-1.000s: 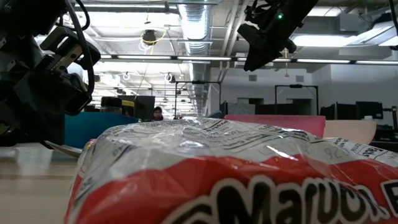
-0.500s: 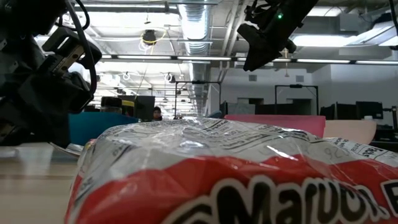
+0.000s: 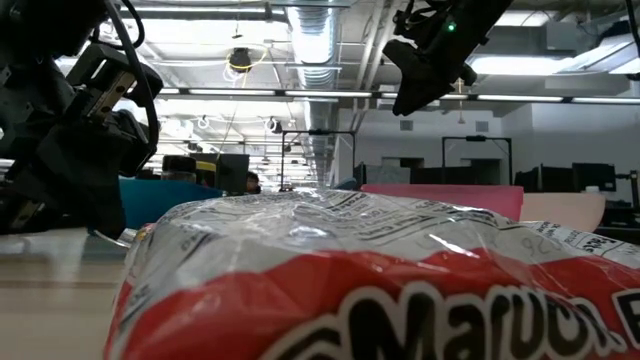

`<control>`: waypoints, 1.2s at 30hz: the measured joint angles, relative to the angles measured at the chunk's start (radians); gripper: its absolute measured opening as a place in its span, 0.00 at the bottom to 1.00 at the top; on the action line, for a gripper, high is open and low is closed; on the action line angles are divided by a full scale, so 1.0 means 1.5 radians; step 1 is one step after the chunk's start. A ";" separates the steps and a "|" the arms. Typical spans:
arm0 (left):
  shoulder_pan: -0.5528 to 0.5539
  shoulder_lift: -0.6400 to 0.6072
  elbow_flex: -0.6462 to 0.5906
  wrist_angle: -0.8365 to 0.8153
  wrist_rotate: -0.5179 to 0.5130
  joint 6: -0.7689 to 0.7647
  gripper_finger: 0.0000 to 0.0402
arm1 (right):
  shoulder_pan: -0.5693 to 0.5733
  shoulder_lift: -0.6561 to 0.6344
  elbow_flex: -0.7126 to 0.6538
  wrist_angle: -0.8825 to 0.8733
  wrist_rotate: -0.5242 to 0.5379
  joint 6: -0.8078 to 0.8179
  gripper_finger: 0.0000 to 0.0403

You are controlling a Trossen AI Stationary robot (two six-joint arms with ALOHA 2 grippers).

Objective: Pick & Place Food Item
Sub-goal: Put the silver spoon into the green bin

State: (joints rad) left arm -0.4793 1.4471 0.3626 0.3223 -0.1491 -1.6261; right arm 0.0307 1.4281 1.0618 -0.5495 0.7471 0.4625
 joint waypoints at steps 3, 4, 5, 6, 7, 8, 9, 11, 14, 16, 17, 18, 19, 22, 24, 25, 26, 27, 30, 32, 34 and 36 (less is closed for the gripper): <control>0.000 0.000 0.000 0.010 -0.002 0.015 0.00 | 0.000 0.000 0.000 -0.002 0.000 0.000 0.23; 0.000 0.000 0.000 0.014 -0.002 0.017 0.00 | -0.001 0.000 0.000 -0.004 0.000 0.000 0.23; 0.000 0.000 0.000 0.016 -0.006 0.017 0.00 | -0.003 0.000 0.000 -0.007 0.000 0.000 0.23; 0.000 0.000 0.000 0.016 -0.008 0.017 0.00 | -0.006 0.000 0.000 -0.012 -0.002 0.000 0.23; 0.000 0.000 0.000 0.016 -0.009 0.019 0.00 | -0.010 0.000 0.000 -0.017 -0.007 0.000 0.23; 0.000 0.000 0.000 0.017 -0.009 0.026 0.00 | -0.015 0.000 0.000 -0.022 -0.013 0.000 0.23; 0.000 0.000 0.000 0.020 -0.010 0.033 0.00 | -0.020 0.000 0.000 -0.026 -0.018 0.001 0.23; 0.000 0.000 0.000 0.026 -0.018 0.038 0.00 | -0.033 0.000 0.000 -0.034 -0.030 0.003 0.23; 0.000 0.000 0.000 0.036 -0.030 0.054 0.00 | -0.052 0.000 0.000 -0.044 -0.045 0.004 0.23; 0.000 -0.001 0.000 0.047 -0.041 0.065 0.00 | -0.065 0.000 0.000 -0.050 -0.076 0.001 0.23; 0.000 -0.001 0.000 0.051 -0.047 0.072 0.00 | -0.071 0.000 0.000 -0.050 -0.096 0.000 0.23; 0.000 -0.001 0.000 0.055 -0.053 0.079 0.00 | -0.076 0.000 0.000 -0.050 -0.114 -0.002 0.23; 0.000 -0.001 0.000 0.062 -0.061 0.087 0.00 | -0.080 0.000 0.000 -0.050 -0.128 -0.008 0.23; 0.000 -0.001 0.000 0.080 -0.084 0.108 0.00 | -0.088 0.000 0.000 -0.049 -0.163 -0.019 0.23; 0.002 -0.001 0.000 0.089 -0.100 0.127 0.00 | -0.089 0.000 0.000 -0.047 -0.186 -0.026 0.23; 0.004 -0.001 0.000 0.097 -0.109 0.137 0.00 | -0.088 0.000 0.000 -0.044 -0.197 -0.032 0.23; 0.006 -0.001 0.000 0.106 -0.117 0.146 0.00 | -0.088 0.000 0.000 -0.039 -0.211 -0.035 0.23; 0.009 -0.001 0.000 0.114 -0.123 0.159 0.00 | -0.088 0.000 0.000 -0.033 -0.228 -0.039 0.23; 0.020 -0.001 0.000 0.134 -0.139 0.192 0.00 | -0.094 0.000 0.000 -0.005 -0.293 -0.064 0.23; 0.028 -0.001 0.000 0.146 -0.142 0.212 0.00 | -0.104 0.000 0.000 0.023 -0.350 -0.086 0.23; 0.036 -0.001 0.000 0.151 -0.146 0.230 0.00 | -0.121 -0.002 0.000 0.046 -0.408 -0.102 0.23; 0.045 -0.001 0.000 0.152 -0.146 0.247 0.00 | -0.146 -0.002 0.000 0.069 -0.465 -0.110 0.23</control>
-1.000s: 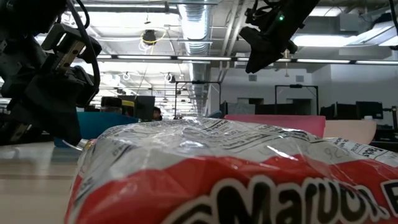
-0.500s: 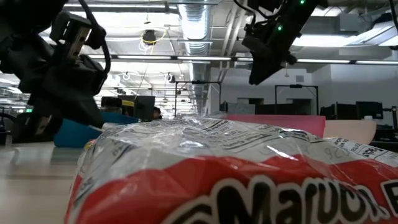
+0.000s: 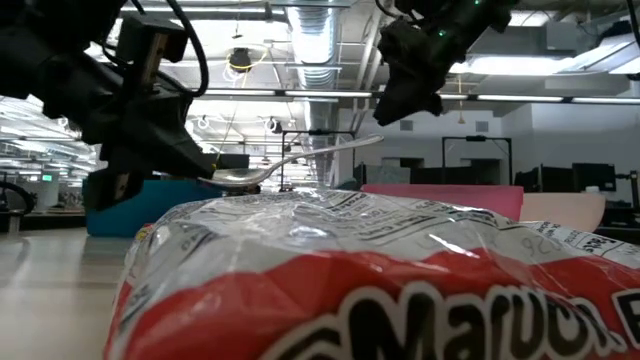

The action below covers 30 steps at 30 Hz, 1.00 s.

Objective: Pick & Place Food Item
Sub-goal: Put the silver spoon into the green bin

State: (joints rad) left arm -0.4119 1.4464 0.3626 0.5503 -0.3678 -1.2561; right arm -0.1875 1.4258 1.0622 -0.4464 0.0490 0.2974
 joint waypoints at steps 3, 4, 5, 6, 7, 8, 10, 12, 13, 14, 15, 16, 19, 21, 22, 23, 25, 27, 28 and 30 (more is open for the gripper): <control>0.012 0.000 0.000 0.005 -0.007 0.019 0.00 | -0.043 0.000 0.000 0.026 -0.105 -0.005 0.23; 0.017 0.000 0.000 0.009 -0.007 0.028 0.00 | -0.057 0.000 0.000 0.035 -0.144 -0.005 0.23; 0.021 0.000 0.000 0.014 -0.007 0.034 0.00 | -0.071 0.000 0.000 0.042 -0.180 -0.006 0.23; 0.025 0.000 0.000 0.019 -0.007 0.041 0.00 | -0.084 0.000 0.000 0.052 -0.217 -0.004 0.23; 0.028 0.000 0.000 0.026 -0.007 0.049 0.00 | -0.095 0.000 -0.001 0.066 -0.254 -0.001 0.23; 0.032 0.000 0.000 0.033 -0.007 0.053 0.00 | -0.107 0.001 -0.003 0.074 -0.287 0.004 0.23; 0.040 0.000 0.000 0.045 -0.007 0.065 0.00 | -0.122 0.001 -0.009 0.084 -0.315 0.014 0.23; 0.048 0.000 0.000 0.057 -0.007 0.072 0.00 | -0.128 0.001 -0.020 0.093 -0.323 0.016 0.23; 0.052 0.000 0.000 0.063 -0.007 0.077 0.00 | -0.131 0.001 -0.028 0.100 -0.335 0.018 0.23; 0.056 0.000 0.000 0.069 -0.007 0.083 0.00 | -0.132 0.001 -0.038 0.111 -0.352 0.024 0.23; 0.061 0.000 0.000 0.076 -0.007 0.086 0.00 | -0.135 0.001 -0.048 0.122 -0.367 0.033 0.23; 0.067 0.000 0.000 0.081 -0.007 0.088 0.00 | -0.134 0.001 -0.058 0.132 -0.379 0.042 0.23; 0.081 0.000 0.000 0.088 -0.007 0.098 0.00 | -0.127 0.002 -0.074 0.156 -0.392 0.048 0.23; 0.090 0.000 0.000 0.089 -0.006 0.101 0.00 | -0.121 0.002 -0.082 0.177 -0.402 0.060 0.23; 0.094 0.000 0.000 0.090 -0.006 0.102 0.00 | -0.118 0.002 -0.084 0.183 -0.404 0.065 0.23; 0.098 0.000 0.000 0.090 -0.004 0.102 0.00 | -0.114 0.002 -0.084 0.188 -0.404 0.071 0.23; 0.103 -0.001 0.000 0.092 -0.001 0.107 0.00 | -0.109 0.001 -0.084 0.193 -0.404 0.078 0.23; 0.105 -0.001 0.000 0.100 0.000 0.120 0.00 | -0.104 0.001 -0.084 0.191 -0.403 0.086 0.23; 0.105 -0.001 0.000 0.108 0.000 0.120 0.00 | -0.102 0.001 -0.084 0.191 -0.403 0.086 0.23; 0.105 -0.001 0.000 0.116 0.001 0.127 0.00 | -0.098 0.001 -0.084 0.191 -0.402 0.090 0.23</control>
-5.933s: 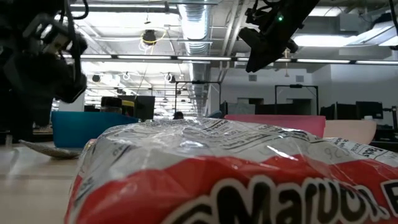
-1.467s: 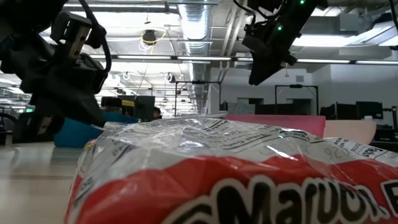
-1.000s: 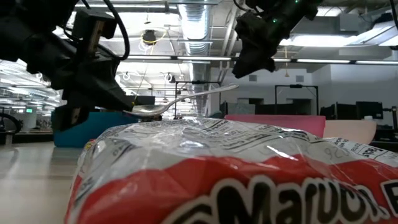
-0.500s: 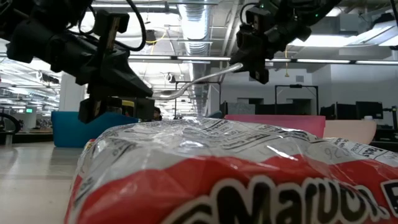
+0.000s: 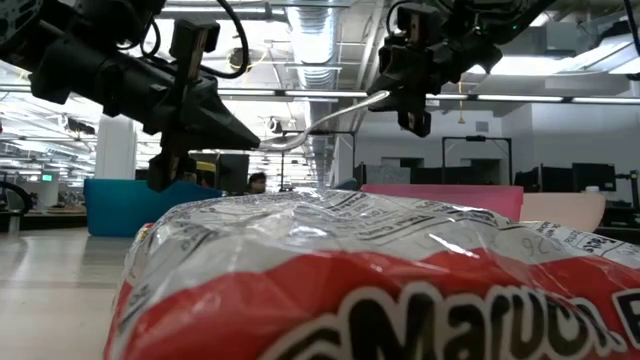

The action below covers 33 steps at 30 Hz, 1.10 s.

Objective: Pick & Place Food Item
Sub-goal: Put the silver spoon into the green bin

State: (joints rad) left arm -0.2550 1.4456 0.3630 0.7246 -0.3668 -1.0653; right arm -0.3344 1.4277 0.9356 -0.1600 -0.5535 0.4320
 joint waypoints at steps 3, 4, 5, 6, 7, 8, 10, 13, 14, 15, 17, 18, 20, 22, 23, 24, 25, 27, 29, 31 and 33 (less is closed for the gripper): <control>0.000 0.000 0.000 0.001 0.000 0.007 0.00 | 0.002 0.000 0.000 0.001 0.000 0.004 0.23; 0.001 0.000 0.000 0.001 0.000 0.007 0.00 | 0.003 0.000 0.000 0.001 0.000 0.004 0.23; 0.003 0.000 0.000 0.001 0.000 0.007 0.00 | 0.004 0.000 0.000 0.001 0.001 0.004 0.23; 0.005 0.000 0.000 0.001 0.000 0.007 0.00 | 0.005 0.000 0.000 0.001 0.001 0.004 0.23; 0.008 0.000 0.000 0.001 0.000 0.007 0.00 | 0.006 0.000 0.000 0.002 0.001 0.008 0.23; 0.011 0.000 0.000 0.001 0.000 0.007 0.00 | 0.009 0.000 0.000 0.003 0.001 0.009 0.23; 0.017 0.000 0.000 0.005 0.000 0.009 0.00 | 0.013 0.000 0.000 0.003 0.001 0.009 0.23; 0.026 0.000 0.000 0.013 0.006 0.010 0.00 | 0.020 0.000 0.000 0.003 0.001 0.009 0.23; 0.028 0.000 0.000 0.013 0.009 0.010 0.00 | 0.022 0.000 0.000 0.003 0.002 0.009 0.23; 0.029 0.000 0.000 0.013 0.010 0.010 0.00 | 0.024 0.000 0.000 0.003 0.002 0.009 0.23; 0.032 0.000 0.000 0.013 0.010 0.010 0.00 | 0.027 0.000 0.000 0.007 0.003 0.015 0.23; 0.033 0.000 0.000 0.013 0.011 0.010 0.00 | 0.027 0.000 0.000 0.010 0.003 0.021 0.23; 0.036 0.000 0.000 0.014 0.011 0.010 0.00 | 0.027 0.000 0.000 0.013 0.003 0.027 0.23; 0.038 0.000 0.000 0.019 0.011 0.013 0.00 | 0.027 0.000 0.000 0.013 0.003 0.027 0.23; 0.040 0.000 0.000 0.024 0.011 0.018 0.00 | 0.027 0.000 0.000 0.013 0.003 0.030 0.23; 0.041 0.000 0.000 0.030 0.011 0.023 0.00 | 0.028 0.000 0.000 0.013 0.003 0.034 0.23; 0.041 0.000 0.000 0.034 0.010 0.024 0.00 | 0.028 0.000 0.000 0.013 0.003 0.041 0.23; 0.044 0.000 0.000 0.037 0.010 0.026 0.00 | 0.028 0.000 0.000 0.014 0.003 0.051 0.23; 0.045 0.000 0.000 0.037 0.011 0.026 0.00 | 0.028 0.000 0.000 0.023 0.003 0.058 0.23; 0.045 0.000 0.000 0.037 0.010 0.026 0.00 | 0.029 0.000 0.000 0.034 0.003 0.062 0.23; 0.045 0.000 0.000 0.037 0.010 0.027 0.00 | 0.033 0.000 0.000 0.040 0.003 0.068 0.23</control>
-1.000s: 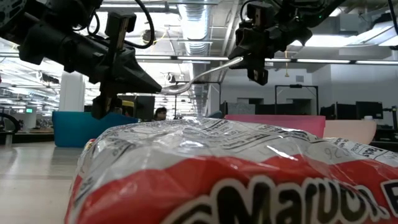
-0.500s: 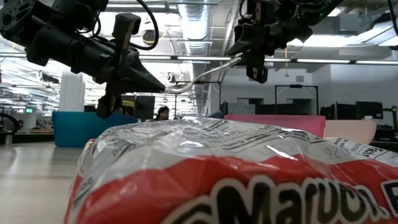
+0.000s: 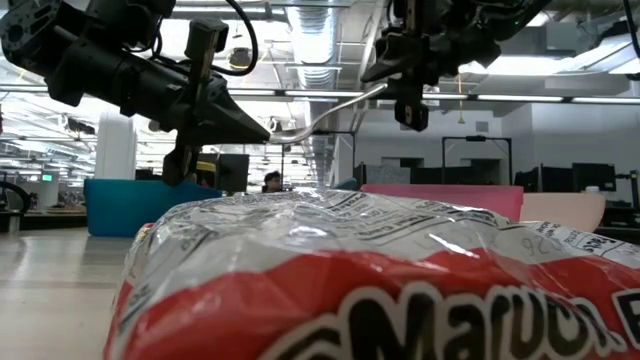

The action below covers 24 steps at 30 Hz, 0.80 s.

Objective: Pick & Place Food Item
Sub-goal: Put the silver spoon into the green bin

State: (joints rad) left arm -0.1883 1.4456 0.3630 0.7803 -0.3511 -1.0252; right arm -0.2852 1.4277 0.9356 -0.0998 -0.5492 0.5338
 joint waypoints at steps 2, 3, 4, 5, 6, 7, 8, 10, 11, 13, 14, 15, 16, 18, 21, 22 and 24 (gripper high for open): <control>0.000 0.000 0.000 0.000 0.000 0.000 0.00 | 0.006 0.000 0.000 0.002 0.000 0.007 0.23; 0.000 0.000 0.000 0.000 0.000 0.000 0.00 | 0.009 0.000 0.000 0.002 0.000 0.010 0.23; 0.000 0.000 0.000 0.000 0.000 0.000 0.00 | 0.013 0.000 0.000 0.002 0.000 0.011 0.23; 0.000 0.000 0.000 0.000 0.000 0.000 0.00 | 0.017 0.000 0.000 0.002 0.000 0.011 0.23; 0.000 0.000 0.000 0.000 0.000 0.000 0.00 | 0.020 0.000 0.000 0.002 0.000 0.012 0.23; 0.000 0.000 0.000 0.000 -0.001 0.001 0.00 | 0.023 0.000 0.000 0.002 0.000 0.016 0.23; 0.000 0.000 0.000 0.000 -0.002 0.001 0.00 | 0.026 0.000 0.000 0.002 0.000 0.020 0.23; 0.000 0.000 0.000 0.000 -0.003 0.001 0.00 | 0.029 0.000 0.000 0.002 0.002 0.028 0.23; 0.000 0.000 0.000 0.000 -0.004 0.001 0.00 | 0.029 0.000 0.000 0.002 0.007 0.029 0.23; 0.000 0.000 0.000 0.000 -0.006 0.000 0.00 | 0.029 0.000 0.000 0.002 0.028 0.030 0.23; 0.000 0.000 0.000 0.000 -0.006 0.000 0.00 | 0.029 0.000 0.000 0.002 0.036 0.033 0.23; 0.000 0.000 0.000 0.000 -0.006 0.000 0.00 | 0.029 0.000 0.000 0.002 0.039 0.036 0.23; 0.000 0.000 0.000 -0.001 -0.006 0.000 0.00 | 0.029 0.000 0.000 0.003 0.040 0.036 0.22; 0.000 0.000 0.000 -0.001 -0.006 0.000 0.00 | 0.029 0.000 0.000 0.003 0.041 0.036 0.20; 0.000 0.000 0.000 -0.001 -0.006 0.000 0.00 | 0.029 0.000 0.000 0.003 0.041 0.045 0.16; 0.000 0.000 0.000 -0.001 -0.006 0.000 0.00 | 0.029 0.000 0.000 0.003 0.041 0.046 0.14; 0.000 0.000 0.000 -0.001 -0.008 0.000 0.00 | 0.029 0.000 0.000 0.003 0.041 0.046 0.11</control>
State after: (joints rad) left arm -0.1883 1.4460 0.3630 0.7795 -0.3638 -1.0247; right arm -0.2424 1.4277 0.9356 -0.0959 -0.4881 0.6033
